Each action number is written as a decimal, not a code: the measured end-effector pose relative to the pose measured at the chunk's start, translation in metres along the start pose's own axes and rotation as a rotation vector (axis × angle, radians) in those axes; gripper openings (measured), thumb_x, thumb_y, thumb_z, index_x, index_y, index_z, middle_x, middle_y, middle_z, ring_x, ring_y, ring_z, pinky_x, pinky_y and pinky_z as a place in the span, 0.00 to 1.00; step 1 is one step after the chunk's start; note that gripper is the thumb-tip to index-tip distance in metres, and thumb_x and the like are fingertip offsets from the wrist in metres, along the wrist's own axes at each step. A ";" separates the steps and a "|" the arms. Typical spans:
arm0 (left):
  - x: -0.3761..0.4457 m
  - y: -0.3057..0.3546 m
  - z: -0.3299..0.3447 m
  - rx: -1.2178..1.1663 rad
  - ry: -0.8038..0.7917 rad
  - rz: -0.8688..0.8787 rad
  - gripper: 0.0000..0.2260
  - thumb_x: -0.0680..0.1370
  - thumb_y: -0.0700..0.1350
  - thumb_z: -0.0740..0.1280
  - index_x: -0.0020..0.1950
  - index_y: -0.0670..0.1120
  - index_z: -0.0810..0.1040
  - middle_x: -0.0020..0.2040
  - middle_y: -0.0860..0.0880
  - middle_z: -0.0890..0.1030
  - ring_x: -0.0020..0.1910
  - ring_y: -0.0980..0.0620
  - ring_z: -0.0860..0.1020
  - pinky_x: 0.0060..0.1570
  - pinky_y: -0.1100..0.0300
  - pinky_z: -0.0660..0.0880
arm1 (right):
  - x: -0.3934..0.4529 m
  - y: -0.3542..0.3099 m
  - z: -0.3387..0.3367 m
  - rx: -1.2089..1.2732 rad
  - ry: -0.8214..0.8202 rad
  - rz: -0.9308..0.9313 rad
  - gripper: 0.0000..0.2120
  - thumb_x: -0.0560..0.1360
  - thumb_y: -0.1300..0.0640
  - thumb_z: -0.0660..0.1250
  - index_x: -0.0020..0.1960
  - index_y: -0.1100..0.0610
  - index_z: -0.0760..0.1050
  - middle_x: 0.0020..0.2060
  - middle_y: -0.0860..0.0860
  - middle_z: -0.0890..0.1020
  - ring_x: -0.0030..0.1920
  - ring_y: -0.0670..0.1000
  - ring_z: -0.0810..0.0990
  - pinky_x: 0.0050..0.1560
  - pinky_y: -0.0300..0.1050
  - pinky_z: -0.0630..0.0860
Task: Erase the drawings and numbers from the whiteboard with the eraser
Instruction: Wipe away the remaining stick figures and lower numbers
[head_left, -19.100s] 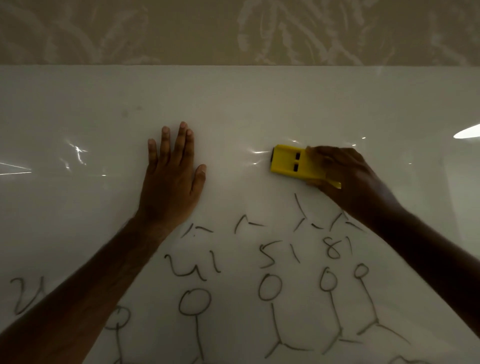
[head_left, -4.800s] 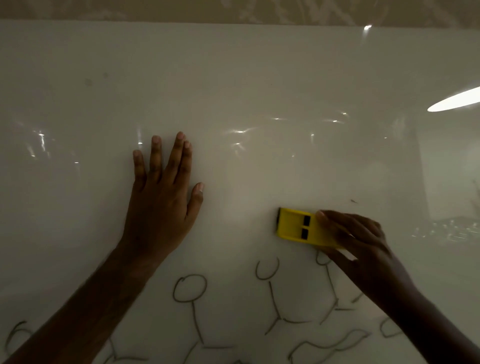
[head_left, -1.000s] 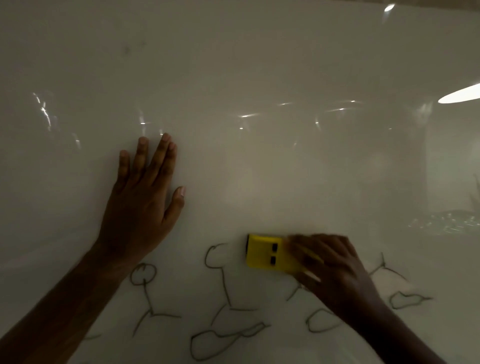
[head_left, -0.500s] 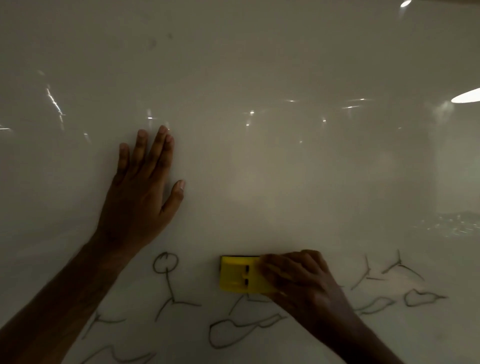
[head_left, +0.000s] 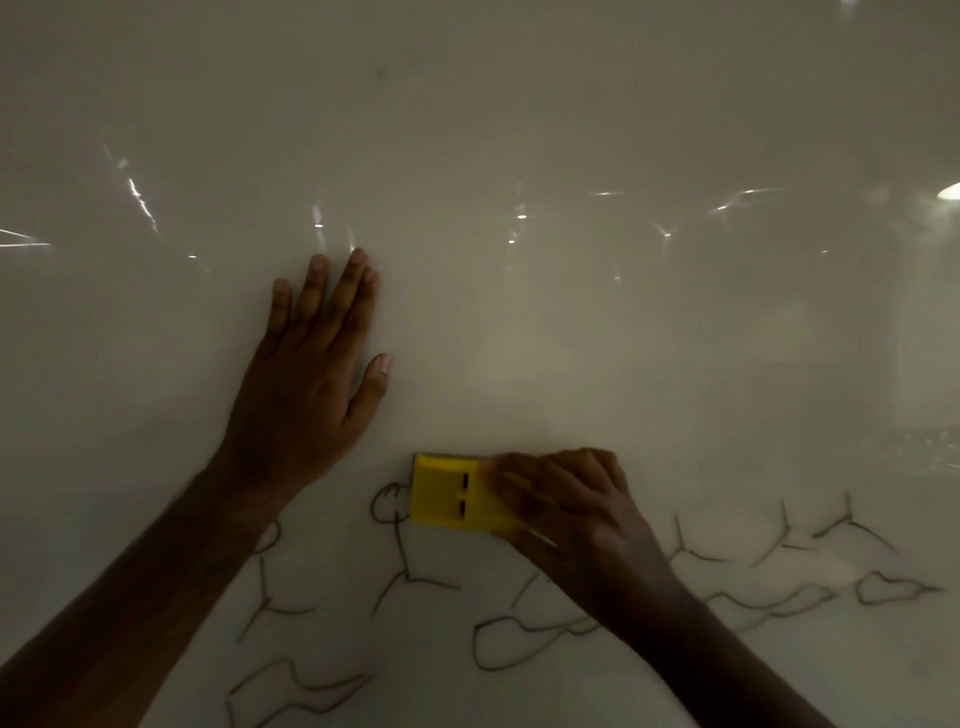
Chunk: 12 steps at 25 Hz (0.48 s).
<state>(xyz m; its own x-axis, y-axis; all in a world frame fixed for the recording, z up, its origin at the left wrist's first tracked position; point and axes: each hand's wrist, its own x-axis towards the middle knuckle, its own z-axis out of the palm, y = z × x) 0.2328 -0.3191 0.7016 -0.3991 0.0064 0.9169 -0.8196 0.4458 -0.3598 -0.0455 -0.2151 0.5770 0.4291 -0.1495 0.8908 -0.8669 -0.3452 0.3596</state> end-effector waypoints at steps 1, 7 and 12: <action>-0.003 -0.007 -0.002 -0.002 -0.005 -0.009 0.32 0.88 0.55 0.52 0.88 0.40 0.54 0.89 0.43 0.53 0.88 0.37 0.51 0.86 0.40 0.46 | -0.011 0.001 -0.003 -0.011 -0.022 -0.028 0.20 0.83 0.45 0.69 0.73 0.48 0.77 0.71 0.43 0.78 0.59 0.52 0.80 0.60 0.52 0.74; -0.020 -0.032 -0.009 -0.001 -0.021 -0.032 0.33 0.87 0.55 0.52 0.88 0.40 0.54 0.89 0.43 0.53 0.88 0.36 0.51 0.86 0.39 0.46 | 0.002 0.036 -0.029 -0.105 0.037 0.111 0.27 0.78 0.46 0.74 0.75 0.46 0.73 0.70 0.45 0.79 0.58 0.57 0.79 0.59 0.54 0.73; -0.021 -0.035 -0.009 -0.002 -0.014 -0.004 0.32 0.88 0.55 0.52 0.88 0.39 0.54 0.89 0.42 0.54 0.88 0.35 0.53 0.85 0.37 0.49 | 0.053 -0.006 0.002 -0.032 0.061 0.096 0.24 0.78 0.45 0.74 0.72 0.48 0.77 0.69 0.45 0.80 0.55 0.56 0.79 0.56 0.55 0.74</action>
<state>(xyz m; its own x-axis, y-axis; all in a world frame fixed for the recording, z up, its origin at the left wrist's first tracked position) 0.2743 -0.3266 0.6963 -0.4016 -0.0081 0.9158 -0.8205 0.4474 -0.3558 -0.0170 -0.2231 0.6218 0.3283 -0.1231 0.9365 -0.9112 -0.3025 0.2797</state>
